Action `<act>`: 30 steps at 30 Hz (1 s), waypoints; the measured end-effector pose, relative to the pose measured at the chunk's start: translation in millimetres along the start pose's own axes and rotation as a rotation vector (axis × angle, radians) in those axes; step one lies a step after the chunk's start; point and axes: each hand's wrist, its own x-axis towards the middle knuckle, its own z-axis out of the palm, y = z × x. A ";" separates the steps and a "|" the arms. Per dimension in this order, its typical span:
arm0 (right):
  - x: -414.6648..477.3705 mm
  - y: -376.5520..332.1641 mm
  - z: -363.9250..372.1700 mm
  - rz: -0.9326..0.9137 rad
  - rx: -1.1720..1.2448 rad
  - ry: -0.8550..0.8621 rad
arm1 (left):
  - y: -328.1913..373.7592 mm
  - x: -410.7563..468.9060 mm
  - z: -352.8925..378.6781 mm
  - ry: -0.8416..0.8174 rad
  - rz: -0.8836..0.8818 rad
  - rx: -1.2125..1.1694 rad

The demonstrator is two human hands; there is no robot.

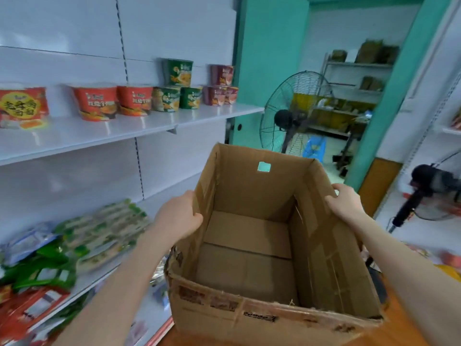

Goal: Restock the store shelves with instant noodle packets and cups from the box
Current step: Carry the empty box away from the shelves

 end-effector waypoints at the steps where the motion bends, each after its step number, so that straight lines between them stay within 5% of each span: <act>1: 12.5 13.6 -8.6 0.017 -0.003 0.016 | 16.7 13.8 8.3 -0.004 0.024 -0.014; 15: 122.5 202.8 -105.6 0.294 -0.069 0.303 | 240.3 185.3 137.2 -0.110 0.411 -0.117; 30: 106.9 394.2 -244.6 0.923 -0.218 0.755 | 571.9 268.7 285.1 -0.415 1.068 -0.297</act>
